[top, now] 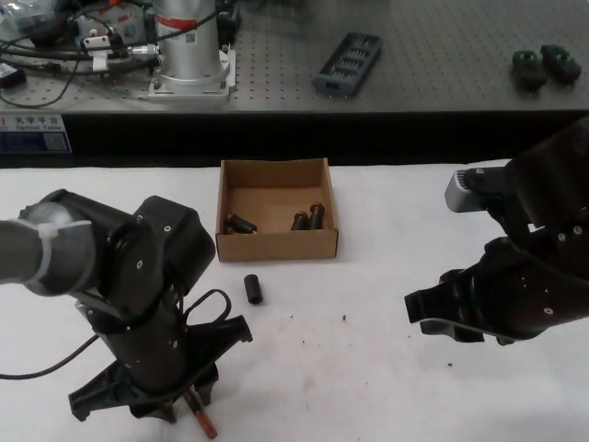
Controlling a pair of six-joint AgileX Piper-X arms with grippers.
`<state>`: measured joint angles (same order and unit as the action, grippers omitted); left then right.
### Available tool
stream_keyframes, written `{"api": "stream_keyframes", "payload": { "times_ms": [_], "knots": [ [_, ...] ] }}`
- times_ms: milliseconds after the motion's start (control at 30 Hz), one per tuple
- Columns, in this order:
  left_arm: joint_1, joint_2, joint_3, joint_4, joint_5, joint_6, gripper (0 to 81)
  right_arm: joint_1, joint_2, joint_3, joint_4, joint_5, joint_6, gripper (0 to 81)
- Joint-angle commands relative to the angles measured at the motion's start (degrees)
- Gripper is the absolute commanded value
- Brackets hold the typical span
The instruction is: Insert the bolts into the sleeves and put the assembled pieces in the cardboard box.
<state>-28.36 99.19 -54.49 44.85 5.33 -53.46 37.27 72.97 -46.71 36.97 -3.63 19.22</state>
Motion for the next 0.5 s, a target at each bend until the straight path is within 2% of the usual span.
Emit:
{"api": "stream_keyframes", "payload": {
  "times_ms": [0, 133, 333, 467],
  "knots": [
    [-0.54, 2.48, 0.36, 3.29, 0.38, -1.03, 22.8, -0.26, -0.78, 0.04, -1.32, 0.01, 0.47, 31.0],
    [-1.31, 3.91, 0.36, 2.81, 3.68, -1.13, 0.4, -0.26, -0.78, 0.04, -1.32, 0.01, 0.47, 31.0],
    [-1.53, 2.92, 0.23, -4.18, 6.70, -1.39, 0.6, -0.26, -0.78, 0.02, -3.09, 0.01, -2.72, 31.0],
    [-0.88, -1.85, 0.37, -7.48, 1.04, 3.30, 0.6, -0.26, 0.82, -0.15, -6.27, -2.02, -3.87, 31.0]
  ]
}}
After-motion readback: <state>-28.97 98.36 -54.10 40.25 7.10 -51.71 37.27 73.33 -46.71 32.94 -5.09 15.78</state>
